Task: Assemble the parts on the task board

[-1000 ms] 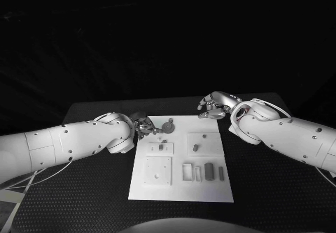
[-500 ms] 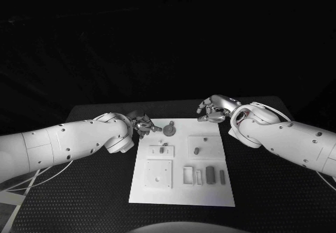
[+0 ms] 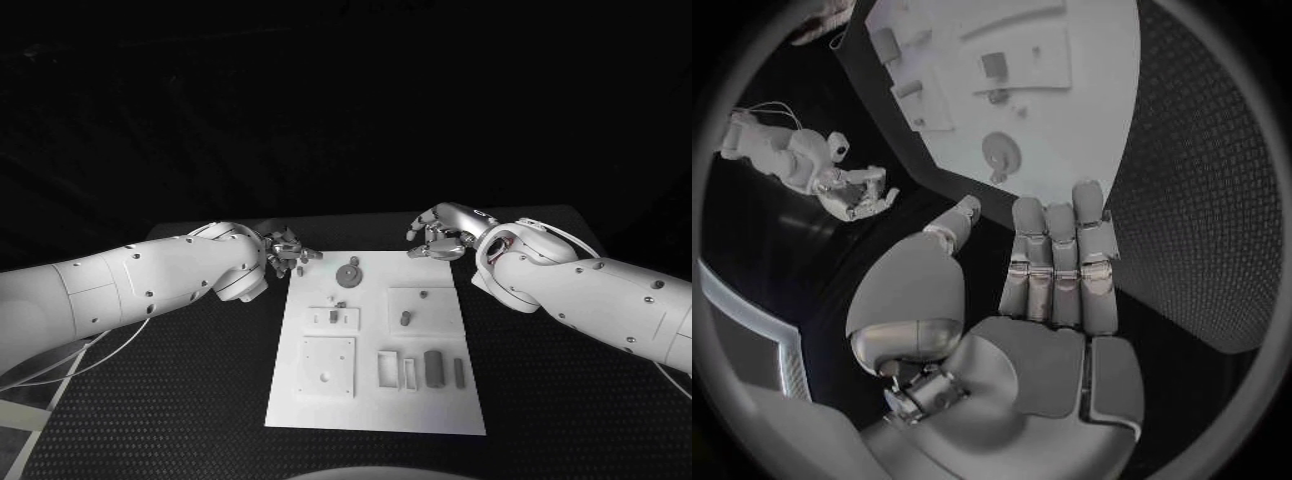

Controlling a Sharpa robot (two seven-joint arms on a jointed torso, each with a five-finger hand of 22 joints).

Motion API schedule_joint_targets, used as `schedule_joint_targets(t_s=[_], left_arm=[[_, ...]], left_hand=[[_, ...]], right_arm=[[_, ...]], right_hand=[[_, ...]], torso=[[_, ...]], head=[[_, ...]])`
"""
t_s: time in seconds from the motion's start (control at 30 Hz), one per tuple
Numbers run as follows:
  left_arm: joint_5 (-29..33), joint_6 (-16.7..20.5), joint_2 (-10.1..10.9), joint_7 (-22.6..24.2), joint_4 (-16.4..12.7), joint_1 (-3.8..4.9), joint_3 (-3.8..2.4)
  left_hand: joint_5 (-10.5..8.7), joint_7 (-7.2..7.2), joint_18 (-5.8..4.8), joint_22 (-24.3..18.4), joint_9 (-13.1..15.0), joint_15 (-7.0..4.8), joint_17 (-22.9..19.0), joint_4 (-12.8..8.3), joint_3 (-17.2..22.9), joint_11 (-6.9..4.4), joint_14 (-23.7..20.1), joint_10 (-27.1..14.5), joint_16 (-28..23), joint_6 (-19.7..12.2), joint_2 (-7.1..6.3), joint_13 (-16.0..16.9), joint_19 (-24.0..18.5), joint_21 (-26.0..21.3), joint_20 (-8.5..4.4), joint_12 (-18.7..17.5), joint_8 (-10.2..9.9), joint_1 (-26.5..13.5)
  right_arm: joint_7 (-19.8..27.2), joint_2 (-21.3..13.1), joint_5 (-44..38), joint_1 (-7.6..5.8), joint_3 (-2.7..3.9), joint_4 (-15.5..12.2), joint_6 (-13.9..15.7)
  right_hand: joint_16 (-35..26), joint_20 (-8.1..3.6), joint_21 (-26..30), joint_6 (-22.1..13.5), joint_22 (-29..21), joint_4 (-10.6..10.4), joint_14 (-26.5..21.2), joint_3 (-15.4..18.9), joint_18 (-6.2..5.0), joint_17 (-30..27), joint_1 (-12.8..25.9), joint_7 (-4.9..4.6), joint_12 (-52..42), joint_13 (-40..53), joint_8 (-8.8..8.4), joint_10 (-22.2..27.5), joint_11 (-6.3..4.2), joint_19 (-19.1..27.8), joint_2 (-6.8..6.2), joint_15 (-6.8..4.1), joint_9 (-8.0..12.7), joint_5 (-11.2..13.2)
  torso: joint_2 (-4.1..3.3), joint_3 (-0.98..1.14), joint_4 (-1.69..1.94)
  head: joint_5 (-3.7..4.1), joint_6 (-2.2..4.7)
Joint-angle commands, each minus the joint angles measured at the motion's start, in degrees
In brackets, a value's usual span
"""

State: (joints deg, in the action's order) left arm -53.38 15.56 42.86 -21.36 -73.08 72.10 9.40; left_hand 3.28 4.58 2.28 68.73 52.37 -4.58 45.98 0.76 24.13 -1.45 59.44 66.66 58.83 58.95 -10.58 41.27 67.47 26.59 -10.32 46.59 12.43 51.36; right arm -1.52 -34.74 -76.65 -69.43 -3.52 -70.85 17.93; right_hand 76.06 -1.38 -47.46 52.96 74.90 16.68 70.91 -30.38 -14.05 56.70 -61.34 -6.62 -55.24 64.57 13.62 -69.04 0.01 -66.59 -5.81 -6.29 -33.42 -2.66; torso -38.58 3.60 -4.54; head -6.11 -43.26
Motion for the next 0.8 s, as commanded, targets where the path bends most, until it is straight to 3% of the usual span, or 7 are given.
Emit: schedule_joint_targets(t_s=[0.03,0.2,0.37,0.47,0.57,0.8], left_arm=[[-3.46,-4.48,-0.82,-2.01,1.92,0.41,-0.06],[-7.15,-6.17,-2.52,-3.76,5.74,1.03,-0.14],[-10.04,-9.47,-4.15,-5.71,9.26,1.41,-0.16],[-12.22,-9.84,-5.05,-5.49,11.32,1.44,-0.16],[-14.07,-10.63,-5.80,-5.59,12.94,1.44,-0.16],[-15.01,-13.99,-8.42,-5.58,17.13,1.42,-0.15]], left_hand=[[0.92,0.34,1.22,0.08,-0.22,0.20,0.04,0.97,-1.48,0.10,-0.87,-0.85,-0.11,-0.86,-0.07,0.00,-1.00,-0.50,0.20,-0.24,-0.27,-1.29],[0.90,0.31,1.55,0.25,-0.40,0.26,0.13,3.63,-3.36,0.09,-1.19,-1.10,0.11,-1.07,0.03,0.12,-1.17,-0.78,0.33,-0.09,-0.02,-2.86],[0.59,0.12,1.82,0.60,-0.56,0.18,0.14,6.98,-4.85,-0.09,-1.27,-1.15,0.37,-1.05,0.08,0.23,-1.12,-0.93,0.32,0.12,0.49,-1.85],[0.64,0.27,1.86,1.07,-0.80,0.19,0.06,10.51,-7.30,-0.20,-1.40,-1.29,0.50,-1.30,0.31,0.30,-1.14,-1.05,0.38,0.26,0.89,1.03],[0.60,0.19,1.87,1.54,-1.20,0.18,-0.09,16.04,-11.30,-0.17,-1.41,-1.34,0.64,-1.42,0.42,0.27,-0.98,-1.25,0.40,0.37,1.41,5.59],[1.14,0.15,1.82,1.67,-1.67,0.21,-0.27,16.03,-13.97,-0.10,-1.47,-1.38,0.62,-1.52,1.63,0.15,-0.93,-1.61,0.40,0.36,1.68,6.99]], right_arm=[[0.49,-0.10,0.21,-0.01,0.04,0.07,0.21],[0.52,-0.23,0.28,-0.01,0.04,0.06,0.26],[0.51,-0.48,0.32,-0.01,0.04,-0.08,0.31],[0.47,-0.66,0.63,-0.01,0.04,-0.24,0.28],[0.45,-0.84,0.65,-0.02,0.04,-0.40,0.29],[0.42,-0.99,0.65,-0.02,0.04,-0.63,0.35]], right_hand=[[-0.35,-0.10,0.23,0.11,0.13,-0.02,-0.05,-0.21,-0.95,0.06,-0.49,-0.26,0.13,-0.06,-0.08,0.22,0.34,-0.10,0.12,0.45,-0.04,-0.09],[-0.35,-0.08,0.23,0.11,0.13,-0.04,-0.05,-0.17,-0.95,0.06,-0.42,-0.26,0.12,-0.06,-0.08,0.22,0.35,-0.10,0.17,0.46,-0.04,-0.09],[-0.35,-0.07,0.23,0.11,0.14,-0.06,-0.05,-0.14,-0.95,0.07,-0.35,-0.27,0.11,-0.06,-0.09,0.22,0.35,-0.11,0.23,0.46,-0.05,-0.09],[-0.35,-0.06,0.22,0.11,0.14,-0.07,-0.05,-0.11,-0.95,0.07,-0.29,-0.27,0.10,-0.06,-0.09,0.22,0.35,-0.12,0.25,0.46,-0.05,-0.09],[-0.34,-0.05,0.22,0.11,0.15,-0.08,-0.05,-0.09,-0.95,0.07,-0.24,-0.27,0.10,-0.06,-0.09,0.23,0.35,-0.12,0.27,0.47,-0.06,-0.09],[-0.34,-0.04,0.22,0.11,0.15,-0.07,-0.05,-0.06,-0.95,0.08,-0.21,-0.27,0.09,-0.06,-0.09,0.23,0.35,-0.13,0.29,0.47,-0.06,-0.09]], torso=[[-0.05,0.02,-0.04],[-0.02,0.03,-0.01],[-0.07,0.04,-0.01],[-0.06,0.03,0.06],[-0.11,0.01,-0.03],[-0.12,-0.01,-0.05]], head=[[-0.01,0.37],[-0.08,0.68],[-0.38,0.78],[-0.45,0.80],[-0.55,0.89],[-0.62,0.77]])
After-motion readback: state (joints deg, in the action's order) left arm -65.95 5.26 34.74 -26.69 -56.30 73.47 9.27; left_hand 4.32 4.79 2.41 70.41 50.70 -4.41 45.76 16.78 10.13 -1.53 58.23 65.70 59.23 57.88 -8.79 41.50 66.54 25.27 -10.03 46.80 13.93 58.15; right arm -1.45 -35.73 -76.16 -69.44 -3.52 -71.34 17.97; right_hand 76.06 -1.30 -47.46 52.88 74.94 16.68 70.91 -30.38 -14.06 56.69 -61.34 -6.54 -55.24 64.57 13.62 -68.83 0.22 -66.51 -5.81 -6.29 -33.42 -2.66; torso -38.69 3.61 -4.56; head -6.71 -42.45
